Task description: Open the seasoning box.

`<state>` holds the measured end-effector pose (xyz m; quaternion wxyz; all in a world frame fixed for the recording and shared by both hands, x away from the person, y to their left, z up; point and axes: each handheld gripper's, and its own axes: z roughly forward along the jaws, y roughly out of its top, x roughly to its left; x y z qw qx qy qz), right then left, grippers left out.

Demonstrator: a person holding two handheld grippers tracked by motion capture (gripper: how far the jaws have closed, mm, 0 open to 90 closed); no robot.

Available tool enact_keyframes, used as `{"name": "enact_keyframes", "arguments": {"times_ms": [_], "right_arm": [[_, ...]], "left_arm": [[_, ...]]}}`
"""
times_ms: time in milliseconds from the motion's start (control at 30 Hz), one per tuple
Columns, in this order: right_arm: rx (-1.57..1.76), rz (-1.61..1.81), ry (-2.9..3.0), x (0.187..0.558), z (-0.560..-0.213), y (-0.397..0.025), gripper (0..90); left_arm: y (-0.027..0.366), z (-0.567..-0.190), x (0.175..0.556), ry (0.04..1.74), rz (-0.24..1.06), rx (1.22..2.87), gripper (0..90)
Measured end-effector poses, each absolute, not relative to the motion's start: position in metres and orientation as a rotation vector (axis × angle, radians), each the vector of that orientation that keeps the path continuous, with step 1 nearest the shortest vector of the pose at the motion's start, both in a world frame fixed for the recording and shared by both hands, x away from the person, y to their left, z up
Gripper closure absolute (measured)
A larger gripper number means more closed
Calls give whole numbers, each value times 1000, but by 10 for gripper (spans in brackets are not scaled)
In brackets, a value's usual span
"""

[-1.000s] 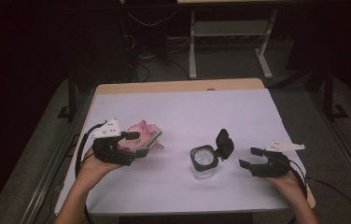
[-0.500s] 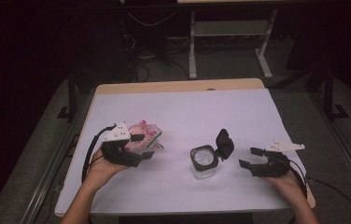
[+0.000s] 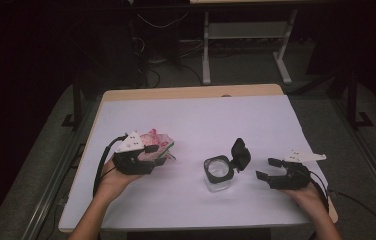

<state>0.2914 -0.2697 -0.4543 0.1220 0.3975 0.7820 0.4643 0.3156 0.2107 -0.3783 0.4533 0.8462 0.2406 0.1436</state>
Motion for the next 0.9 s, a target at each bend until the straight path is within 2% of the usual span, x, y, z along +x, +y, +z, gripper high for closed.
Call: {"name": "enact_keyframes", "arguments": {"times_ms": [133,233,300,433,767,900], "right_arm": [[1158,1355,2283,292,-454,-270,238],[1160,1354,2283,291,-454,-270,238],[1159,1353,2284,292,-454,-270,238],[1158,1352,2285,292,-455,-269,238],[1157,1350,2285,292,-455,-269,238],[1158,1350,2285,292,-455,-269,238]], "left_arm": [[210,-379,315,596,365,2094,541],[210,-378,315,589,356,2073,626],[210,-378,315,588,348,2071,637],[212,-377,317,590,327,2055,743],[213,-379,320,590,320,2043,880],[215,-379,322,594,304,2038,894]]}}
